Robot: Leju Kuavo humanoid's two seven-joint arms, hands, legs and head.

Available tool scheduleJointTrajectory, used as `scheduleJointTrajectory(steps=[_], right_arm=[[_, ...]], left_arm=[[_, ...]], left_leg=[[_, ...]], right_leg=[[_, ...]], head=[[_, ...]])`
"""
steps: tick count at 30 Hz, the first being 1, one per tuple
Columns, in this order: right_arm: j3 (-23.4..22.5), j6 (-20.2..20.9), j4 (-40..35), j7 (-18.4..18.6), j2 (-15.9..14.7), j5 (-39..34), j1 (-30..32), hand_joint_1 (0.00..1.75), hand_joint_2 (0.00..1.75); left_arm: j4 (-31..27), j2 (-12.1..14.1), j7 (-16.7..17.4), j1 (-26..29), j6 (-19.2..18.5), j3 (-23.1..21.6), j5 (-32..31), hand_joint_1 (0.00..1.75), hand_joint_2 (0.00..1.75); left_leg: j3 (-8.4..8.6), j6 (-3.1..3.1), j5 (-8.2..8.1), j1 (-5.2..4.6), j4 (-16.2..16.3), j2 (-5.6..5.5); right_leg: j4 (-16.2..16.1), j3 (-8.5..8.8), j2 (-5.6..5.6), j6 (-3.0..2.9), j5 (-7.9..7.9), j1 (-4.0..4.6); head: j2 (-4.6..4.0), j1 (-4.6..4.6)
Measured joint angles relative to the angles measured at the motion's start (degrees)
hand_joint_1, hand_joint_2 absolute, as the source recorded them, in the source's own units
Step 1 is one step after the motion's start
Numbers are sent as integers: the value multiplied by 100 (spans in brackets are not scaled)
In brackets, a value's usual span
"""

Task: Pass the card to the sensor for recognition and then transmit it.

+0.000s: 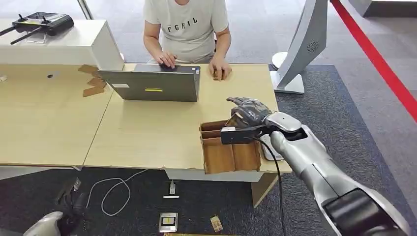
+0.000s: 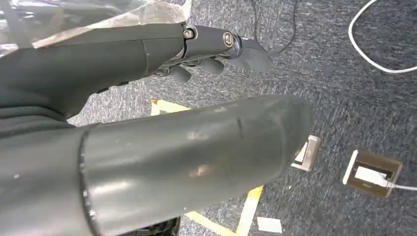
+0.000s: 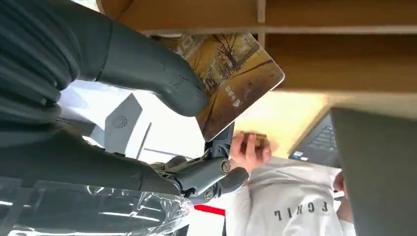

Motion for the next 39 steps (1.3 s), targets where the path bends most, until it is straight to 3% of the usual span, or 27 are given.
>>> scheduleJointTrajectory(steps=[9, 27, 39], right_arm=[[-90, 22, -96, 55, -54, 81, -426, 175, 175], [-251, -11, -308, 221, -131, 299, -473, 175, 175], [-439, -184, -273, 46, -100, 428, -1325, 175, 175]], left_arm=[[0, -2, 11, 2, -15, 20, -195, 0, 0], [0, -59, 146, -89, -90, 15, -422, 0, 0], [0, -317, 63, -197, 83, 4, -579, 0, 0]], left_leg=[[0, 0, 0, 0, 1, 0], [-1, 0, 0, -1, 1, 0], [-1, 0, 0, -1, 2, 1]], right_leg=[[0, -1, 0, 0, 0, 0], [-1, -2, 0, 0, 0, -1], [-1, -3, 0, 2, 3, -1]], head=[[0, 2], [0, 0], [0, 2]])
